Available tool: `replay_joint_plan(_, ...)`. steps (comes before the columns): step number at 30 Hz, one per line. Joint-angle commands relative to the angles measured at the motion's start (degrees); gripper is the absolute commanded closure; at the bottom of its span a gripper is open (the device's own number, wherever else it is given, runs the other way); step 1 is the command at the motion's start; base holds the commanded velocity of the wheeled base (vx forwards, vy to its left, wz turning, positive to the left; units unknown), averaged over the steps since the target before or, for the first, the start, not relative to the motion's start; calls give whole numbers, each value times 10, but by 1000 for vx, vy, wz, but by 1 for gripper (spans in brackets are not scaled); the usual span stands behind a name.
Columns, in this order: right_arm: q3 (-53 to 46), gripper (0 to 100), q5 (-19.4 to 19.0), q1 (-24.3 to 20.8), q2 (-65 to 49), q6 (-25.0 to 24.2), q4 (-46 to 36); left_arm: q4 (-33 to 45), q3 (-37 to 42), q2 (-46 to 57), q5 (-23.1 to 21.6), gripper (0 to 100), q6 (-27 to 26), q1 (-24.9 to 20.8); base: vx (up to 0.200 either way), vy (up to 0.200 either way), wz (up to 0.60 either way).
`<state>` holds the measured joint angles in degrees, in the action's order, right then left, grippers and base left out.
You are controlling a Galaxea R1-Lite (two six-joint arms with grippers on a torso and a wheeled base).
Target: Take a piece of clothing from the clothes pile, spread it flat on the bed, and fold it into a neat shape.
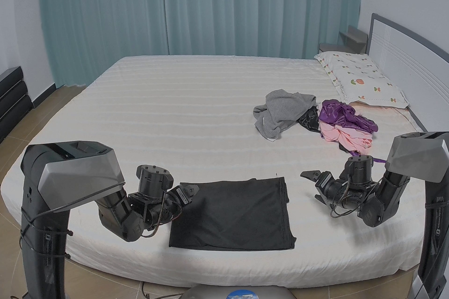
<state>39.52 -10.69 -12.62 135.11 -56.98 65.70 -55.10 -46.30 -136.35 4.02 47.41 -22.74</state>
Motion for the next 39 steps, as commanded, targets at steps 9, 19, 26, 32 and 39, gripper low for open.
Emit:
replay_joint_plan(9, -8, 0, 1, -4, 14, -3, 27, -4, -23, -46, 36, 0, -28, -4, 0, 0, 0)
replay_joint_plan(19, -8, 0, 2, -4, 14, -2, 26, -3, -20, -45, 36, 100, -28, -9, 0, 0, 0)
replay_joint_plan(26, -7, 0, 2, -3, 14, -3, 27, -4, -20, -44, 39, 100, -25, -9, 0, 0, 0)
replay_joint_plan(32, -8, 0, 1, -3, 14, -3, 27, -4, -16, -43, 46, 100, -24, -9, 0, 0, 0)
replay_joint_plan(39, -8, 0, 1, -3, 14, -3, 28, -4, -15, -42, 46, 100, -21, -8, 0, 0, 0)
